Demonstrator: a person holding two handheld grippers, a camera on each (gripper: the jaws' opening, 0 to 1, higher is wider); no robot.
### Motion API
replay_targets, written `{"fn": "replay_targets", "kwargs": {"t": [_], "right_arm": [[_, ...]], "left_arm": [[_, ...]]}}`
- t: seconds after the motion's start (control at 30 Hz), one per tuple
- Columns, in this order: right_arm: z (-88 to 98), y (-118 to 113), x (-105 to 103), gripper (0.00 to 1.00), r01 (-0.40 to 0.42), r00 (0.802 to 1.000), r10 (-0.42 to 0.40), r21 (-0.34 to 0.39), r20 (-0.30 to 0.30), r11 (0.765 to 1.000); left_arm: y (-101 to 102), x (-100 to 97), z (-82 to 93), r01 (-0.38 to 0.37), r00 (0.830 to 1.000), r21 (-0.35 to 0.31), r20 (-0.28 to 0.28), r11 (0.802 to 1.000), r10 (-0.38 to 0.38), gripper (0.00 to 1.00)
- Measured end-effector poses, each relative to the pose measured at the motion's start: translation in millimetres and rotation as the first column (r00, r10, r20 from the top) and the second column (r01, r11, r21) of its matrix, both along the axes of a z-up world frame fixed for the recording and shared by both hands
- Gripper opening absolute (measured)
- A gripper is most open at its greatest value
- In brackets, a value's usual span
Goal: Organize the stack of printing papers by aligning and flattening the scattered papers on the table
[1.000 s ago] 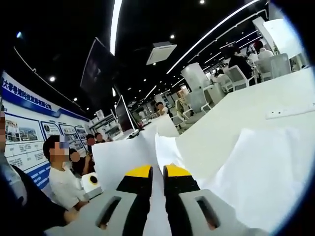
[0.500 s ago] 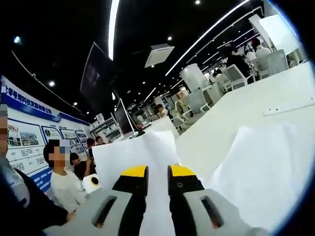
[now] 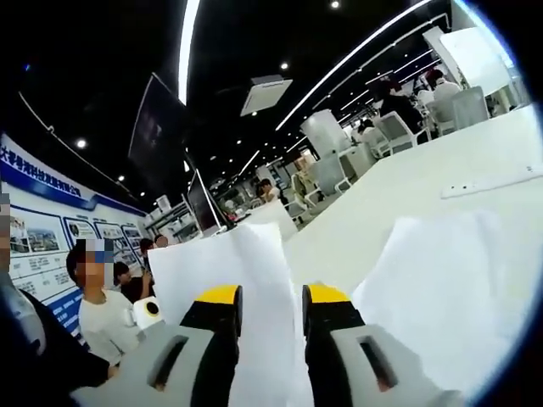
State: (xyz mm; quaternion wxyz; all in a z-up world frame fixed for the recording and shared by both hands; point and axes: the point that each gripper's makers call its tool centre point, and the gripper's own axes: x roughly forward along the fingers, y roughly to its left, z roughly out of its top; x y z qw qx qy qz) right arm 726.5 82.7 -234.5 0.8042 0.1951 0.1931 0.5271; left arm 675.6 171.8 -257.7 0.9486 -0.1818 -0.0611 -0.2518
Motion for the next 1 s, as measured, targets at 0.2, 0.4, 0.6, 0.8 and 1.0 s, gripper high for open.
{"fn": "replay_targets", "kwargs": {"t": [0.2,0.4,0.6,0.8,1.0], "right_arm": [[-3.0,-7,5,0.29,0.028,1.0,-0.027,-0.007,0.005,1.0],[-6.0,-14,10,0.34,0.056,0.998,-0.056,-0.014,0.005,0.998],[-8.7,-18,12,0.44,0.078,0.997,-0.078,-0.015,-0.001,0.997],[-10.7,-21,14,0.49,0.091,0.996,-0.091,-0.01,-0.011,0.996],[-12.3,-22,14,0.57,0.101,0.995,-0.101,-0.021,-0.004,0.995]], "left_arm": [[0,0.0,0.2,-0.001,1.0,0.0,0.0,1.0,0.001,0.07],[1,0.5,-0.7,0.0,1.0,0.001,0.0,1.0,0.0,0.07],[0,0.9,-1.3,0.0,1.0,0.007,0.0,1.0,0.0,0.07],[1,1.3,-1.9,0.0,1.0,0.006,0.0,1.0,0.0,0.07],[1,1.4,-2.2,0.001,1.0,0.005,0.001,1.0,-0.001,0.07]]}}
